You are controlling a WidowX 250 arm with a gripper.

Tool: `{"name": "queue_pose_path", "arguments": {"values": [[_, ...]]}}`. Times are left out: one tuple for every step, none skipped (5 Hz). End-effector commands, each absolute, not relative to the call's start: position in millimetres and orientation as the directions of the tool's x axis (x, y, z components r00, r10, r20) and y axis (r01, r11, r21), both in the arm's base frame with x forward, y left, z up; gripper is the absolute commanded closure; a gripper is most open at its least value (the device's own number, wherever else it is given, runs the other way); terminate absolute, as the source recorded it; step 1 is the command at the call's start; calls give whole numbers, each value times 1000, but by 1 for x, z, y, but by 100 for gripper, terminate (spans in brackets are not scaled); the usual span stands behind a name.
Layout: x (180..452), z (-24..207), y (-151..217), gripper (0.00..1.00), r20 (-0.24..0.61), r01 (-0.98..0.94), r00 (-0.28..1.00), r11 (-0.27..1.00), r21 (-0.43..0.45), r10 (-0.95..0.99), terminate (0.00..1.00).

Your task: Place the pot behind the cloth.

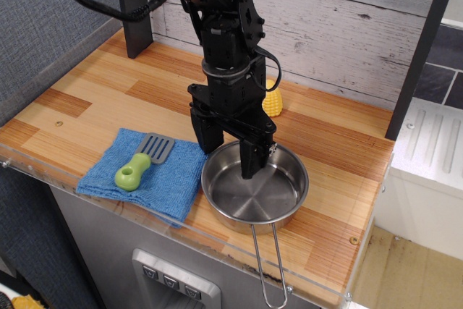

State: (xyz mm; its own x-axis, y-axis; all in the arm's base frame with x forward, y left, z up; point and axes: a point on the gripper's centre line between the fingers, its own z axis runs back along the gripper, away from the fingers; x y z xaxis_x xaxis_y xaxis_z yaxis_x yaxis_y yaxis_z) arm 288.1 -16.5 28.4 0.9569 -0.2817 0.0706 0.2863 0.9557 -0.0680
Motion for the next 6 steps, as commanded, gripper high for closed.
{"name": "queue_pose_path", "arguments": {"values": [[289,44,-19,100,124,335,937,941,-48,-327,0],[289,44,-18,100,116,339,936,940,-33,-333,0],[289,44,-18,0,108,337,937,941,-29,-333,0],[289,45,-18,100,100,338,937,941,-21,-335,0],[288,45,-19,100,93,320,944,947,-29,-317,0],[288,44,-20,100,126,303,947,952,-36,-297,0]]}}
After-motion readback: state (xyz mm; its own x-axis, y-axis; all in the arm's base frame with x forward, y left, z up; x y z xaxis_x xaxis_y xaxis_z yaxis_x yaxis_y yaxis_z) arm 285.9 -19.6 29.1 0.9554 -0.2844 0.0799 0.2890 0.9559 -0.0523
